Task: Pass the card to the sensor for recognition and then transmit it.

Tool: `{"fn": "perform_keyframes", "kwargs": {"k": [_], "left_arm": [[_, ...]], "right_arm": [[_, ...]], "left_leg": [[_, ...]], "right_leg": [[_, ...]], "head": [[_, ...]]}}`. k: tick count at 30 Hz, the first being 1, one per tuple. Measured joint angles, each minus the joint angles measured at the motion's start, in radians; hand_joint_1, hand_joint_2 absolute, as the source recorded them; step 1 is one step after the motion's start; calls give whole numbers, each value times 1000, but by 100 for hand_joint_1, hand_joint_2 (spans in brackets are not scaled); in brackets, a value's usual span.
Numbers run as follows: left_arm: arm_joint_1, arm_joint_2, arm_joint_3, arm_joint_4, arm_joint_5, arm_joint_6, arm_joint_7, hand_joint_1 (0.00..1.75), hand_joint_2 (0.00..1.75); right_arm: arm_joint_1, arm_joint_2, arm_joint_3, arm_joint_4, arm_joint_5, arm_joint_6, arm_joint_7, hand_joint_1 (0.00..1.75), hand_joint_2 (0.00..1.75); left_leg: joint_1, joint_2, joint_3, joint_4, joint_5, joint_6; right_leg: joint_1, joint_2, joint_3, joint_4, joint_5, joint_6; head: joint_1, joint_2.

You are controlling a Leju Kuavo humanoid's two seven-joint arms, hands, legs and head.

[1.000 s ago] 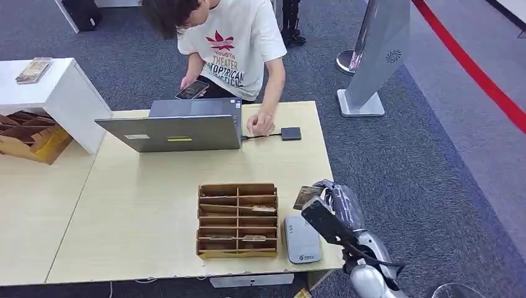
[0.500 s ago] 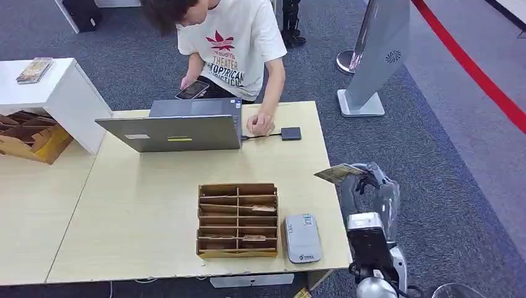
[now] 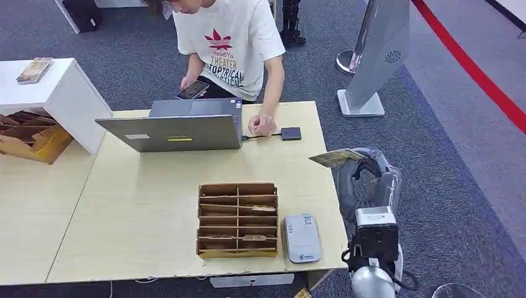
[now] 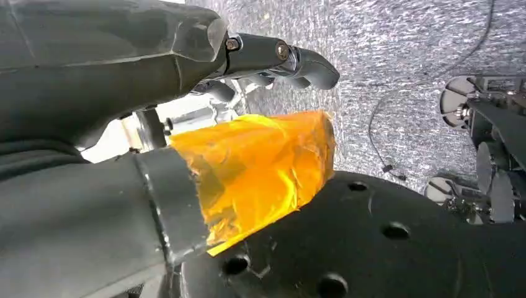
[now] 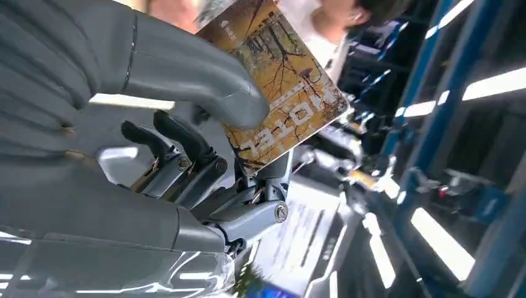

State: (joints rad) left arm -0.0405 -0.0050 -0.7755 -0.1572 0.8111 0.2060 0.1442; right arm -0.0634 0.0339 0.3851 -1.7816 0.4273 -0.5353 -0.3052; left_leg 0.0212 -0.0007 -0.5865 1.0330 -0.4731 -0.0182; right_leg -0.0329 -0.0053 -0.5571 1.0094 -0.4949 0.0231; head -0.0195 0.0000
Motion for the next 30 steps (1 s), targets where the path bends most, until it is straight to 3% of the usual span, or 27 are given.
{"fn": "perform_keyframes", "kwargs": {"k": [6, 12, 18, 30], "left_arm": [[-9, 1, -35, 0, -40, -11, 11, 0, 0], [-26, 2, -87, 0, -88, -20, 30, 0, 0], [-40, 2, -126, 0, -113, -23, 52, 0, 0], [-68, 2, -186, 0, -159, -36, 93, 0, 0]], "right_arm": [[-178, 32, 84, 90, -2, 68, 44, 175, 175], [-414, 84, 136, 304, 16, 116, 134, 175, 175], [-562, 131, 141, 508, 43, 116, 176, 175, 175], [-740, 175, 129, 880, 161, 50, 238, 175, 175]], "left_leg": [[0, 1, 0, 0, 2, -2], [0, 1, 0, 0, 4, -2], [0, 0, 0, 0, 5, -2], [0, 0, -1, 0, 5, -2]], "right_leg": [[0, 1, -1, 1, 2, -2], [0, 1, -1, 2, 3, -2], [0, 0, -1, 2, 4, -1], [0, 0, -1, 2, 4, -1]], "head": [[0, 0], [0, 0], [0, 0], [0, 0]]}}
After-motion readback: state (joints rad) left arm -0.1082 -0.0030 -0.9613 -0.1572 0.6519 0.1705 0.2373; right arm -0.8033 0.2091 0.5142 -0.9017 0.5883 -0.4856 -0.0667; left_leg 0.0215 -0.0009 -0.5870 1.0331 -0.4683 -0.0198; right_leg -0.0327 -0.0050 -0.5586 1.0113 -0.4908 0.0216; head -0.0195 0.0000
